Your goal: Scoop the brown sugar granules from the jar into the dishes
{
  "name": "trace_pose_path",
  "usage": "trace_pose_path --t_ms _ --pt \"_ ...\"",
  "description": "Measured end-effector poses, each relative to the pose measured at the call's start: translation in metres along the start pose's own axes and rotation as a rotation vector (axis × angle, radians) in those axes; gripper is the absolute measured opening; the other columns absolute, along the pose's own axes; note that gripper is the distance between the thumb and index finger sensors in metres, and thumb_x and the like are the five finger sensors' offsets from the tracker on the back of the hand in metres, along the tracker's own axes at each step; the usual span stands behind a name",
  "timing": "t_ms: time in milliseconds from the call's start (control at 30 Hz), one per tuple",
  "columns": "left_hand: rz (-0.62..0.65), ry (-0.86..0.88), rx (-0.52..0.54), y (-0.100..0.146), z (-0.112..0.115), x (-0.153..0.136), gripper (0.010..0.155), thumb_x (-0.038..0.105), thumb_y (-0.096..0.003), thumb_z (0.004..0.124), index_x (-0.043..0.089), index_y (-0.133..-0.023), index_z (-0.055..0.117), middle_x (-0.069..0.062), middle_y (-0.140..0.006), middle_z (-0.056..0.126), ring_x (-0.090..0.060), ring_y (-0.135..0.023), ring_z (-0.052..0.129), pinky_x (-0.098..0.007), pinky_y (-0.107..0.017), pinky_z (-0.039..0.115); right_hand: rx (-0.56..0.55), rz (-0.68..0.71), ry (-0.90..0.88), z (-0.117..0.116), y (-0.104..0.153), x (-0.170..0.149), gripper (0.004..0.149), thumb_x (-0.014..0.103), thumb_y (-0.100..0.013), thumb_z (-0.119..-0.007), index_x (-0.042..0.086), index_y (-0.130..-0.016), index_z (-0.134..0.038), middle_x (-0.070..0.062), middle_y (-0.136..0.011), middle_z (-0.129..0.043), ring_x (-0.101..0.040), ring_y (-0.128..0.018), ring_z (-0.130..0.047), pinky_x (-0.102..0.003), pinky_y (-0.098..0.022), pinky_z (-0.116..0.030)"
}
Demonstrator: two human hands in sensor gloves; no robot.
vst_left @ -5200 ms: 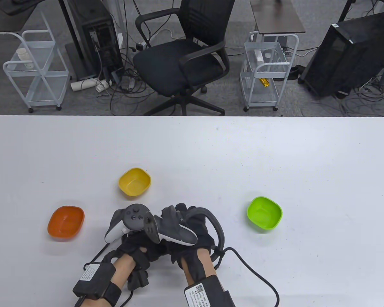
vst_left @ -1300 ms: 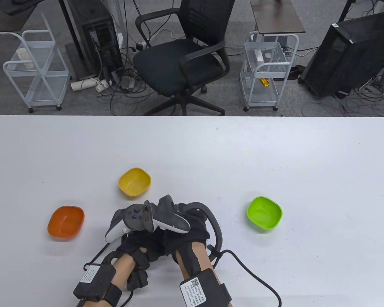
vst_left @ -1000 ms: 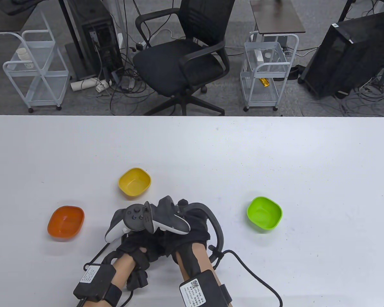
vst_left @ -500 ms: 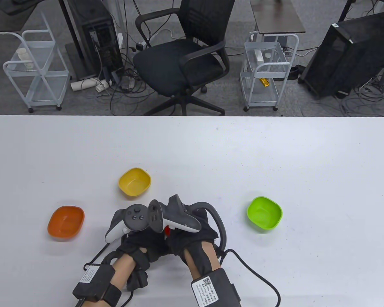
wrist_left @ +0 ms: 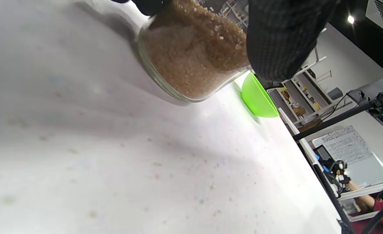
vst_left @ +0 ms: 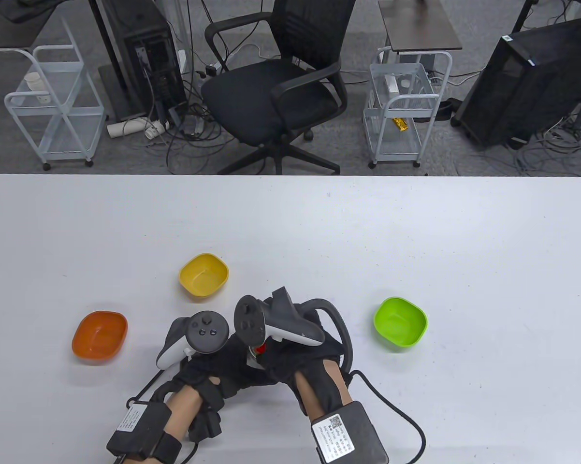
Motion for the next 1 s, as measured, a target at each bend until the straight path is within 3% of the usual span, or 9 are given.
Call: trace_pose_path --t_ms 167,267,367,667,1000 --pt "0.009 -0.108 0.083 0.019 -0.016 0.019 0.111 0.056 -0.0531 0.091 0.007 -0.119 0.016 -0.018 -0.128 0.029 -0.045 -0.122 0.039 -0.058 -0.084 0.044 -0.054 -0.065 -0.032 0.005 0.005 -0.029 0.083 0.044 -0.048 -0.085 0.017 -0.113 -0.042 -0.019 -0.121 -0.051 -0.053 -0.098 -0.071 -0.069 -0.073 -0.059" --pt "-0.018 -0.259 0.104 0.03 -0.019 0.03 0.11 0.057 -0.0543 0.088 0.006 -0.119 0.015 -0.02 -0.128 0.027 -0.047 -0.122 0.036 -0.061 -0.084 0.043 -0.064 -0.097 -0.053 0.001 0.006 -0.048 0.083 0.044 -0.049 -0.085 0.016 -0.113 -0.041 -0.02 -0.12 -0.051 -0.053 -0.097 -0.071 -0.069 -0.073 -0.059" --pt "-0.038 -0.41 0.11 0.04 -0.02 0.034 0.103 0.061 -0.0582 0.078 0.006 -0.12 0.017 -0.023 -0.128 0.024 -0.051 -0.121 0.028 -0.066 -0.082 0.04 -0.069 -0.125 -0.033 -0.006 0.007 -0.061 0.083 0.044 -0.049 -0.085 0.016 -0.113 -0.041 -0.02 -0.12 -0.051 -0.053 -0.097 -0.071 -0.07 -0.073 -0.059" --pt "-0.13 -0.73 0.134 0.075 -0.022 0.029 0.095 0.064 -0.0603 0.067 0.009 -0.121 0.019 -0.025 -0.128 0.016 -0.053 -0.119 0.018 -0.07 -0.081 0.032 -0.005 -0.165 0.025 -0.055 -0.004 -0.087 0.083 0.045 -0.048 -0.086 0.017 -0.113 -0.042 -0.021 -0.12 -0.052 -0.053 -0.097 -0.072 -0.069 -0.073 -0.06" --pt "-0.242 -0.794 0.149 0.087 -0.015 0.005 0.096 0.066 -0.0595 0.064 0.01 -0.121 0.017 -0.024 -0.128 0.013 -0.053 -0.119 0.018 -0.07 -0.081 0.032 0.024 -0.176 0.102 -0.099 -0.019 -0.095 0.083 0.049 -0.046 -0.085 0.019 -0.112 -0.044 -0.018 -0.119 -0.056 -0.049 -0.095 -0.076 -0.067 -0.072 -0.063"
Point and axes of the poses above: the tracker on the back of each hand, its own x axis roughly to the thumb side, its own y axis roughly from the fingertips to the wrist, z = x × y, the point moved 5 cm from there along -y, roughly from the wrist to the fingertips
